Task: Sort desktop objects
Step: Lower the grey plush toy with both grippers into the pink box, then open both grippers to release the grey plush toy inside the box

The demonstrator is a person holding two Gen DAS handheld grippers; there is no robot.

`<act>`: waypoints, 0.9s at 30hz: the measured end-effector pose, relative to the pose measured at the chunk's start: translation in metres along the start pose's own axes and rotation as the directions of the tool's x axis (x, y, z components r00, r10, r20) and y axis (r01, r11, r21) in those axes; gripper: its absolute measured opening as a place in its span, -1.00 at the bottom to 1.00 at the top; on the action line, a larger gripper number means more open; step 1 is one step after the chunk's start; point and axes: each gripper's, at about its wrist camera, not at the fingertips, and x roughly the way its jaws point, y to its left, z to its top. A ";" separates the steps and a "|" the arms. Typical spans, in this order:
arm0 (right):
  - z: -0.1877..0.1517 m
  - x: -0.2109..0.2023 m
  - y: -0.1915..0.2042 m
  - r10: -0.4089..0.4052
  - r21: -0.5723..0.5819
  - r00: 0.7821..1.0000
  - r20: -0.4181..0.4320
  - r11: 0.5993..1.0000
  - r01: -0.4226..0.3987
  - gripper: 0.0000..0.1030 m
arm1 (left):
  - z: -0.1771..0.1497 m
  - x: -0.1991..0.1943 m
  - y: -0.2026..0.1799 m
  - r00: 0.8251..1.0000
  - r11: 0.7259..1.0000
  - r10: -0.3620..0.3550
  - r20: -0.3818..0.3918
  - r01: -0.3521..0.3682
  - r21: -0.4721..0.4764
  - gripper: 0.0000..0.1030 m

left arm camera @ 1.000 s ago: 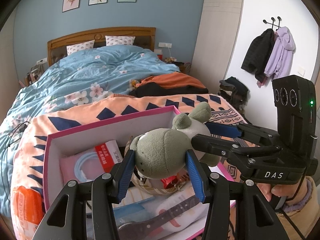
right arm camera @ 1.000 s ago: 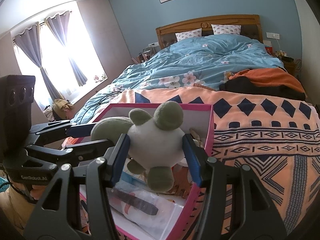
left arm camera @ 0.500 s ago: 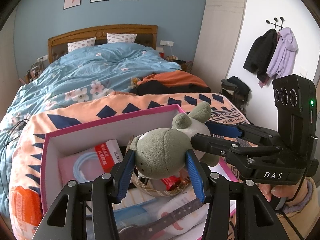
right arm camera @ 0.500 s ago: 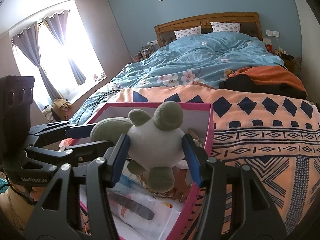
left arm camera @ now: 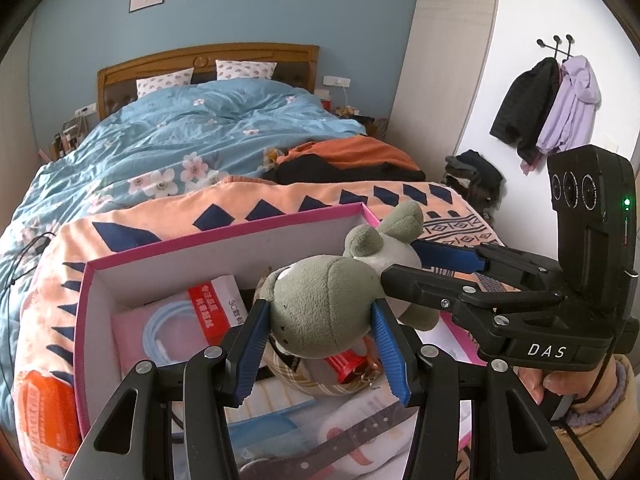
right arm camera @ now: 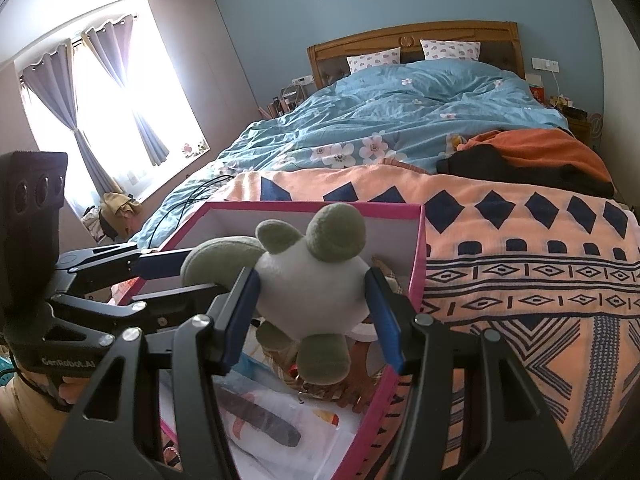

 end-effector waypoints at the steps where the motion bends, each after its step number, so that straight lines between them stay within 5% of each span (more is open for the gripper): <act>1: 0.000 0.000 0.000 0.000 0.000 1.000 0.000 1.000 0.000 0.11 | 0.001 0.001 -0.001 1.000 1.000 0.000 -0.001 0.000 -0.001 0.01; 27: 0.007 0.029 -0.010 -0.039 -0.013 0.998 -0.055 0.999 0.038 0.11 | 0.005 0.028 0.004 0.998 0.999 0.016 -0.063 -0.019 -0.041 0.01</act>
